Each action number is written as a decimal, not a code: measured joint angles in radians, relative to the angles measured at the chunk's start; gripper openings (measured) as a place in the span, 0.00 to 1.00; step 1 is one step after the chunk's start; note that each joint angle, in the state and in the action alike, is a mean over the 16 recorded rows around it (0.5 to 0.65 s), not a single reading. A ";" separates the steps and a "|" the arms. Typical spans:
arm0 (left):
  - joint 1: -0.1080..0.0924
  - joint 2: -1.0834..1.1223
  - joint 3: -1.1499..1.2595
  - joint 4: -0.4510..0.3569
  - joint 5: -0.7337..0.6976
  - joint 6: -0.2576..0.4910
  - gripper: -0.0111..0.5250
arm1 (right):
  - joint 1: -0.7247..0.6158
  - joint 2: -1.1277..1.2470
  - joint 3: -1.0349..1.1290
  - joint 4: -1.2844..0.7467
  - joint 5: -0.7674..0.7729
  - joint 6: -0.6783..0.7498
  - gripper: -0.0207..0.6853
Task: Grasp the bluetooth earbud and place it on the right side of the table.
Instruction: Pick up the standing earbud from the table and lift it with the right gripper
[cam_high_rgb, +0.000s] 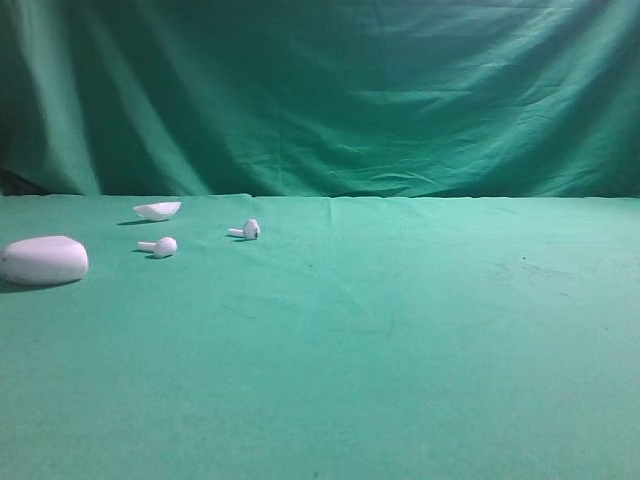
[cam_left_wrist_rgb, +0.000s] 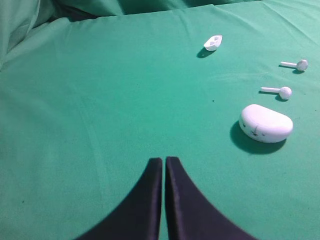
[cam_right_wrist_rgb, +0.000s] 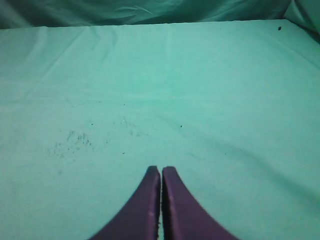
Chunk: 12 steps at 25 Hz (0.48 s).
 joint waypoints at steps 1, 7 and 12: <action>0.000 0.000 0.000 0.000 0.000 0.000 0.02 | 0.000 0.000 0.000 0.000 0.000 0.000 0.03; 0.000 0.000 0.000 0.000 0.000 0.000 0.02 | 0.000 0.000 0.000 0.000 0.000 0.000 0.03; 0.000 0.000 0.000 0.000 0.000 0.000 0.02 | 0.000 0.000 0.000 0.000 0.000 0.000 0.03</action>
